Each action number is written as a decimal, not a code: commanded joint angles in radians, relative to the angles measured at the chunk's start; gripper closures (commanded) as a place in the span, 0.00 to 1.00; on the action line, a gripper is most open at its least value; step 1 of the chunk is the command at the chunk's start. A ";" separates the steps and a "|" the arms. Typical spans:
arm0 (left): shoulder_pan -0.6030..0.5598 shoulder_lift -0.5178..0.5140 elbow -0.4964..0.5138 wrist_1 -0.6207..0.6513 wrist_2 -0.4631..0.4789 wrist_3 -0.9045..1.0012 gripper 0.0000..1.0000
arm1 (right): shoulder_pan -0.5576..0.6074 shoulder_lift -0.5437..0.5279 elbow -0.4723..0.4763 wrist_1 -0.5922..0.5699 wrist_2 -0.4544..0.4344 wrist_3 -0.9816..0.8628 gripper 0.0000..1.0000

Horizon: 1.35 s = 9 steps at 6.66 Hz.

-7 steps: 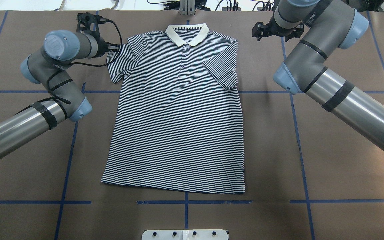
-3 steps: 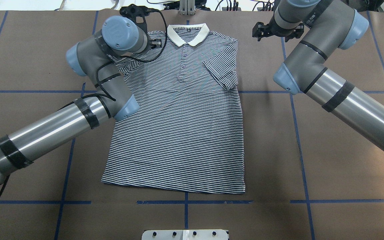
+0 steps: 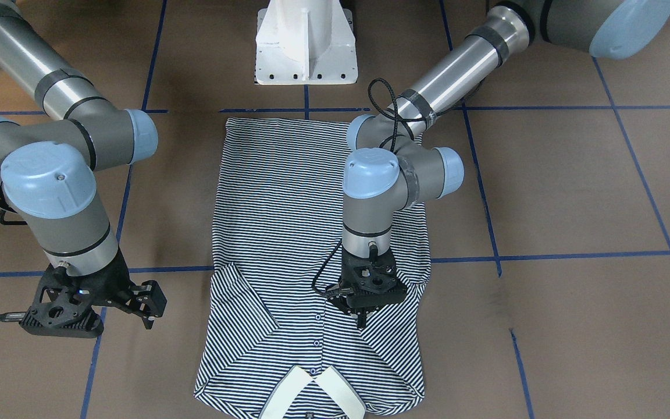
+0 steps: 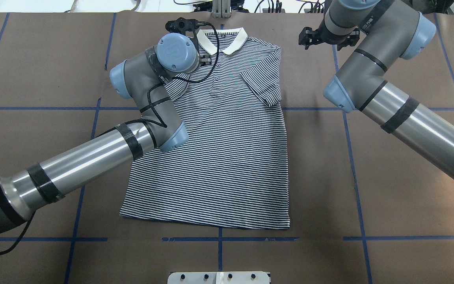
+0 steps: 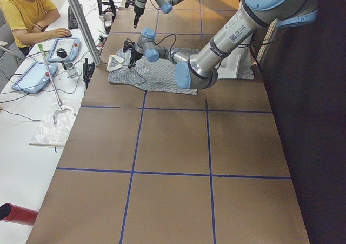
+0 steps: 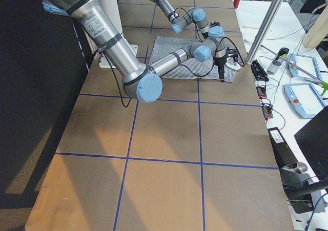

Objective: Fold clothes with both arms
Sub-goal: 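Move both grippers down to the polo's hem corners nearest the robot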

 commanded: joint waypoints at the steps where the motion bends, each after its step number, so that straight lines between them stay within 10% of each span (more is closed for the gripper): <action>1: -0.001 0.019 -0.072 -0.006 -0.008 0.149 0.00 | 0.000 0.001 0.005 0.000 0.002 0.002 0.00; 6: -0.023 0.500 -0.683 0.002 -0.216 0.225 0.00 | -0.320 -0.147 0.468 -0.008 -0.059 0.398 0.00; 9: 0.057 0.859 -0.961 -0.021 -0.200 0.108 0.00 | -0.769 -0.357 0.746 -0.104 -0.456 0.696 0.03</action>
